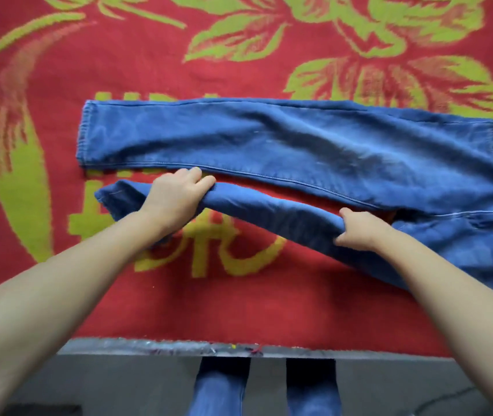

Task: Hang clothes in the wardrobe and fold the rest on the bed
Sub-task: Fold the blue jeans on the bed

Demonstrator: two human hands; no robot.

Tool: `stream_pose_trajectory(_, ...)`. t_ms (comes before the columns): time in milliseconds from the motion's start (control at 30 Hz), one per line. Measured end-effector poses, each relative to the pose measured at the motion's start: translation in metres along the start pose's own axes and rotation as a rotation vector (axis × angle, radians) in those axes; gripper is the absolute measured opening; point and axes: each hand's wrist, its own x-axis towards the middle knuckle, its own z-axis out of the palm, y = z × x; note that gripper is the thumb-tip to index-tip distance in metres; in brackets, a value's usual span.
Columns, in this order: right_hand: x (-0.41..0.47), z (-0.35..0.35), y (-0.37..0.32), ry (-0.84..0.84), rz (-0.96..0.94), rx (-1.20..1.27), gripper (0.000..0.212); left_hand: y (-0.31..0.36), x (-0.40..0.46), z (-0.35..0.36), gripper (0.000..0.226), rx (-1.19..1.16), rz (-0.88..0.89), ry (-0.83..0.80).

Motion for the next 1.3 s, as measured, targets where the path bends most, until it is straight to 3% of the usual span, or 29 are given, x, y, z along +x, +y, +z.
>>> stream_pose_trajectory(67, -0.018, 0.001, 0.002, 0.315, -0.001, 0.022, 0.036, -0.01, -0.016, -0.013, 0.037, -0.032, 0.103, 0.33)
stream_pose_trajectory(133, -0.035, 0.015, 0.002, 0.5, -0.086, -0.01, 0.05, -0.008, -0.045, -0.011, 0.04, -0.041, 0.191, 0.326)
stream_pose_trajectory(200, -0.049, 0.033, 0.0, 0.449, -0.174, -0.094, 0.065, 0.001, -0.08, 0.006, 0.046, -0.004, 0.292, 0.155)
stream_pose_trajectory(267, -0.058, 0.056, -0.004, 0.245, -0.276, -0.246, 0.074, 0.009, -0.104, 0.024, 0.056, -0.027, 0.277, -0.084)
stream_pose_trajectory(300, -0.057, 0.066, -0.006, 0.163, -0.314, -0.285, 0.074, 0.009, -0.105, 0.03, 0.056, -0.061, 0.235, -0.13)
stream_pose_trajectory(367, -0.051, 0.074, -0.01, 0.091, -0.325, -0.234, 0.07, 0.01, -0.091, 0.041, 0.056, -0.147, 0.148, -0.105)
stream_pose_trajectory(433, -0.04, 0.072, -0.013, 0.147, -0.281, -0.146, 0.06, 0.016, -0.065, 0.049, 0.068, -0.176, 0.137, -0.099)
stream_pose_trajectory(533, -0.03, 0.065, -0.014, 0.154, -0.238, -0.127, 0.038, 0.028, -0.025, 0.058, 0.08, -0.001, 0.224, -0.345)
stream_pose_trajectory(600, -0.03, 0.059, -0.015, 0.088, -0.271, -0.123, 0.022, 0.033, -0.006, 0.054, 0.051, 0.057, 0.282, -0.613)
stream_pose_trajectory(667, -0.037, 0.051, -0.011, 0.121, -0.279, -0.051, 0.014, 0.03, 0.01, 0.044, 0.02, 0.076, 0.26, -0.734)
stream_pose_trajectory(767, -0.062, 0.031, -0.004, 0.38, -0.326, 0.159, 0.016, 0.0, 0.011, 0.006, 0.017, 0.078, 0.119, -0.594)
stream_pose_trajectory(867, -0.089, 0.015, -0.011, 0.555, -0.523, 0.185, 0.032, -0.033, -0.012, -0.042, 0.023, -0.056, 0.108, -0.011)
stream_pose_trajectory(933, -0.099, 0.014, -0.02, 0.529, -0.661, 0.149, 0.027, -0.04, -0.038, -0.061, 0.03, -0.011, 0.162, 0.252)
stream_pose_trajectory(1000, -0.097, 0.027, -0.027, 0.397, -0.717, 0.072, 0.017, -0.037, -0.07, -0.055, 0.034, 0.011, 0.196, 0.278)
stream_pose_trajectory(1100, -0.088, 0.059, -0.037, 0.015, -0.655, -0.111, 0.018, -0.022, -0.125, -0.014, 0.039, 0.011, 0.204, 0.032)
stream_pose_trajectory(1200, -0.075, 0.078, -0.045, -0.222, -0.552, -0.161, 0.034, -0.017, -0.16, 0.034, 0.079, 0.107, 0.0, -0.646)
stream_pose_trajectory(1267, -0.061, 0.078, -0.042, -0.158, -0.484, -0.126, 0.036, -0.023, -0.165, 0.057, 0.086, 0.024, -0.262, -0.89)
stream_pose_trajectory(1300, -0.054, 0.073, -0.038, -0.056, -0.449, -0.091, 0.035, -0.028, -0.162, 0.064, 0.083, -0.044, -0.341, -0.884)
